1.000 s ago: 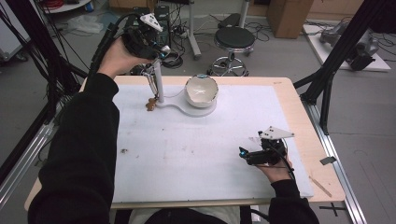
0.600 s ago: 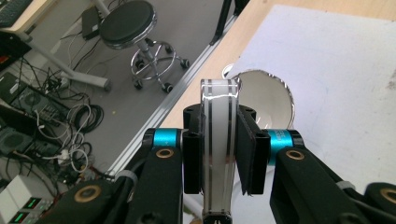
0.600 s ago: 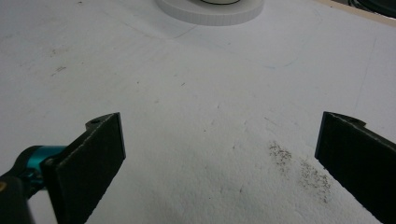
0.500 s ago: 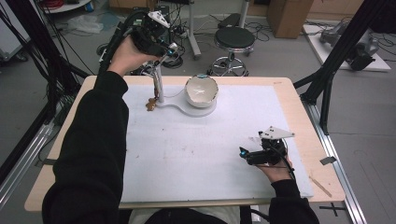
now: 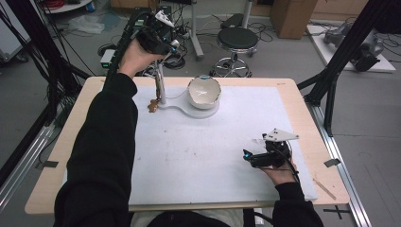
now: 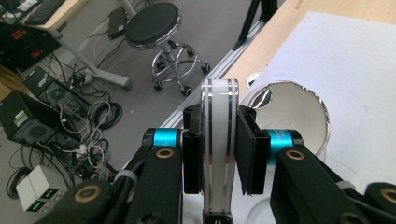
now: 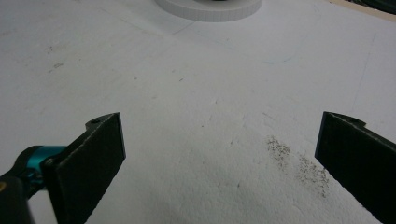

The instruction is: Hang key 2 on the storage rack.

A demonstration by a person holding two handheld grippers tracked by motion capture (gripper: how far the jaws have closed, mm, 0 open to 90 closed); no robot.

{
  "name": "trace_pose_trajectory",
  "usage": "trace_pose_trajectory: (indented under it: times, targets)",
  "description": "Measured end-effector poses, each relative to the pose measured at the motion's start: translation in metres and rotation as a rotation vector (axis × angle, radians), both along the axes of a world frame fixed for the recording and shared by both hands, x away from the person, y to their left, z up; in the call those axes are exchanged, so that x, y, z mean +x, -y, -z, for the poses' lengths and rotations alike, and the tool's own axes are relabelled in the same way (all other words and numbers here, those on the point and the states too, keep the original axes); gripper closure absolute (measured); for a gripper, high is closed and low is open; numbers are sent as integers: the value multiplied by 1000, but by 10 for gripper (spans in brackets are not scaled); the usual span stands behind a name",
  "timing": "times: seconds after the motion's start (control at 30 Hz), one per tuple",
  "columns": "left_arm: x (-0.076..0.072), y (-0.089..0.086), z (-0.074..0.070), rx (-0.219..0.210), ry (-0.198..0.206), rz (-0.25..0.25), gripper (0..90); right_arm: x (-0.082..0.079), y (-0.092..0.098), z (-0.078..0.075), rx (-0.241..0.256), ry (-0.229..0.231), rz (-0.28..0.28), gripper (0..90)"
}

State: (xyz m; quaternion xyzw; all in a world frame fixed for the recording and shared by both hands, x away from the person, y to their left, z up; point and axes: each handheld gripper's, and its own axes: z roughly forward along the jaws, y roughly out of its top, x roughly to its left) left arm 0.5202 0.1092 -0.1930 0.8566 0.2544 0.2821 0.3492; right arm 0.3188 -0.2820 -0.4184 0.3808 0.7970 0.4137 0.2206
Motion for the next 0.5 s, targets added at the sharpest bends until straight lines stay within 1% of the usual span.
trace_pose_trajectory:
  times: [0.03,0.07,0.13,0.2,0.23,0.3,0.33,0.37,0.43,0.47,0.5]
  targets:
    - [0,3,2,16,5,-8,740,0,0,0,-2,2,-1,6]
    - [0,5,4,33,5,-3,740,0,1,0,-2,2,-1,6]
    - [-1,10,7,50,4,15,740,0,1,0,-1,3,-1,6]
    - [-2,14,9,61,9,19,739,0,0,1,0,-2,0,6]
    - [-3,16,10,64,18,15,739,1,0,1,-2,-1,0,6]
    - [-5,18,9,93,52,-7,733,0,0,1,-4,-1,-4,6]
    - [-7,19,8,90,70,-20,714,0,0,1,-5,2,-4,6]
    - [-8,19,7,86,73,-30,620,0,0,1,-4,3,-3,6]
    - [-10,18,3,73,74,-69,533,0,0,0,0,0,-1,6]
    - [-11,17,2,68,72,-75,492,0,1,0,0,0,-1,6]
    - [-12,15,1,63,73,-83,423,0,1,0,1,0,-1,6]
